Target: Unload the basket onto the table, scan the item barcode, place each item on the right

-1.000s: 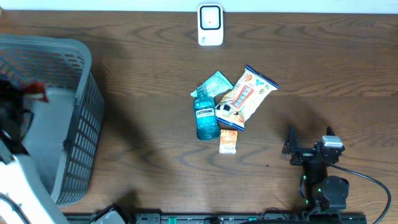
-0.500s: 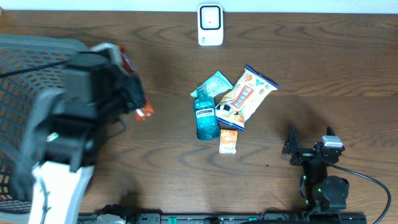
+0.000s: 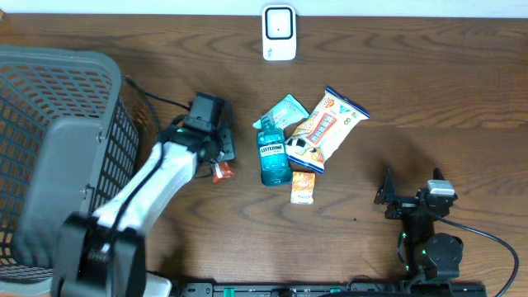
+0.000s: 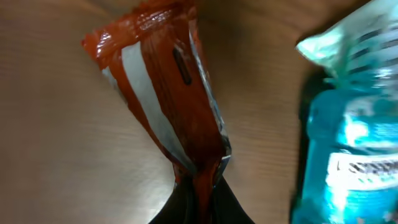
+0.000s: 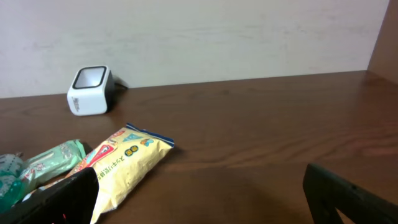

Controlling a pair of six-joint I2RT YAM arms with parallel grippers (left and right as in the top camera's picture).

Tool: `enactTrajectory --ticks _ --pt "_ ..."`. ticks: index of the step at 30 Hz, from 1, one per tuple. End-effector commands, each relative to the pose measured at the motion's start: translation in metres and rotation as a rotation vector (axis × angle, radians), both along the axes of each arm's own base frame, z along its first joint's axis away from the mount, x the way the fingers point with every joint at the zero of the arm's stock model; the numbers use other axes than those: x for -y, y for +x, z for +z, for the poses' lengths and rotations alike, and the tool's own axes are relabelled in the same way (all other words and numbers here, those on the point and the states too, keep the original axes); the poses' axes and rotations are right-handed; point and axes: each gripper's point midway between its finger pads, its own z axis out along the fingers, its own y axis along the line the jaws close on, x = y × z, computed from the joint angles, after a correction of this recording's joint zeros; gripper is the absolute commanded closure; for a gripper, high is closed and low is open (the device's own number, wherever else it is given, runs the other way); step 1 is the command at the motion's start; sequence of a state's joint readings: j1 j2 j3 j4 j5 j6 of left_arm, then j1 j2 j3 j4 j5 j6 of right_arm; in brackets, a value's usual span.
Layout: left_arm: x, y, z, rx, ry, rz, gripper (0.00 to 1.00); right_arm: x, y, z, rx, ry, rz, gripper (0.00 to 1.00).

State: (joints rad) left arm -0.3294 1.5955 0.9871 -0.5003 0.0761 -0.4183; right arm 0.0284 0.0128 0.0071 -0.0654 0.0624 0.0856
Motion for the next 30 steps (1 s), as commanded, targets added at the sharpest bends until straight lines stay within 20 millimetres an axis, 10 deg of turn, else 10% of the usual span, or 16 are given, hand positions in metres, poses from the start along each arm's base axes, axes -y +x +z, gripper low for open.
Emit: enactTrajectory --ticks 1,2,5,6,15,30 --pt "0.017 0.002 -0.016 -0.029 -0.048 -0.037 0.93 -0.001 0.0 -0.002 -0.005 -0.016 0.008 0.01" --pt "0.019 0.003 -0.02 -0.032 -0.047 -0.04 0.92 -0.001 0.0 -0.002 -0.006 -0.016 0.008 0.01" --pt "0.022 0.005 -0.021 -0.035 -0.064 -0.002 0.13 -0.001 0.0 -0.002 -0.005 -0.016 0.008 0.01" --pt "0.023 0.006 -0.017 -0.031 -0.071 0.012 0.02 -0.001 0.0 -0.002 -0.006 -0.016 0.008 0.01" --pt "0.021 0.002 0.075 0.067 -0.119 0.03 0.02 -0.001 0.0 -0.002 -0.006 -0.016 0.008 0.01" --pt "-0.036 -0.07 0.238 0.489 -0.139 0.111 0.02 -0.001 0.0 -0.002 -0.006 -0.016 0.008 0.01"
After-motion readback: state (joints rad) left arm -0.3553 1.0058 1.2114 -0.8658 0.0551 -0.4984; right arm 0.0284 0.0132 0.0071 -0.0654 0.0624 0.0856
